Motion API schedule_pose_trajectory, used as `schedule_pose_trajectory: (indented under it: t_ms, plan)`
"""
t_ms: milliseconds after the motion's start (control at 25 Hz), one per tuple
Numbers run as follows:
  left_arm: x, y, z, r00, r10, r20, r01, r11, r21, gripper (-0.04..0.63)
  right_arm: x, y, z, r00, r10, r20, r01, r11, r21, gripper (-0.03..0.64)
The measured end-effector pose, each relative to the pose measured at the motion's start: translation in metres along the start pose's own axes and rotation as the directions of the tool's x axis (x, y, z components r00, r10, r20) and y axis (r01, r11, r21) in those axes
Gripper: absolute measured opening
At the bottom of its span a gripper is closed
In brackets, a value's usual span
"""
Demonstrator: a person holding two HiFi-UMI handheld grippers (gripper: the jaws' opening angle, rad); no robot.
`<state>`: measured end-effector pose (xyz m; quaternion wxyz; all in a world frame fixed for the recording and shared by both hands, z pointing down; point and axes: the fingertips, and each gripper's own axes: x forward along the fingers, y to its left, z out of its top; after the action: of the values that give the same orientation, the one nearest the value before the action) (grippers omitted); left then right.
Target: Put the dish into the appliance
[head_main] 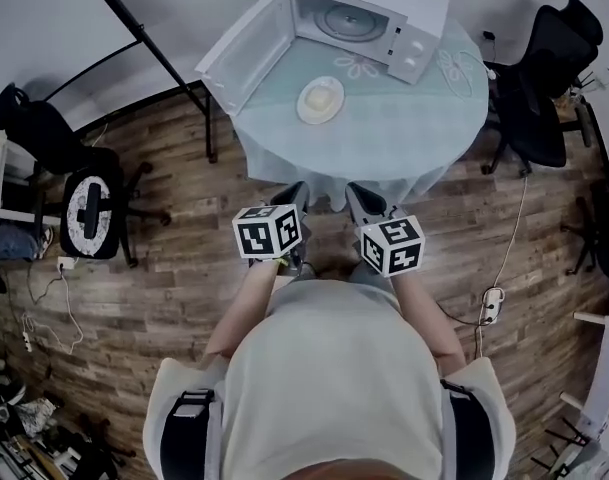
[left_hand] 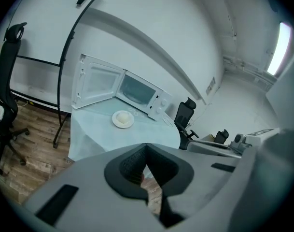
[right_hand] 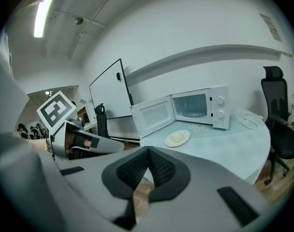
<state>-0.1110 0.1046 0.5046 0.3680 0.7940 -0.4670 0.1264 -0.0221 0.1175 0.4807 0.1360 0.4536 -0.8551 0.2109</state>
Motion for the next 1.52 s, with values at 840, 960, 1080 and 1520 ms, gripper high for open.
schedule_pose_trajectory:
  t_ms: [840, 960, 1080, 1520]
  plan:
    - [0.001, 0.045, 0.001, 0.994, -0.080, -0.067, 0.080, 0.997, -0.006, 0.009, 0.031, 0.036, -0.006, 0.999, -0.050, -0.011, 0.050, 0.998, 0.029, 0.006]
    - [0.015, 0.049, 0.014, 0.996, -0.067, -0.057, 0.067, 0.998, -0.016, 0.009, 0.044, 0.022, 0.006, 0.999, -0.032, -0.007, 0.032, 0.999, 0.013, 0.006]
    - [0.031, 0.053, 0.028, 0.997, -0.057, -0.044, 0.055, 0.998, -0.031, 0.009, 0.059, 0.005, 0.019, 1.000, -0.016, -0.002, 0.016, 1.000, -0.005, 0.006]
    - [0.096, 0.059, 0.074, 1.000, 0.001, -0.007, -0.001, 0.995, -0.099, 0.009, 0.106, -0.060, 0.069, 0.998, 0.055, -0.003, -0.055, 0.997, -0.056, 0.006]
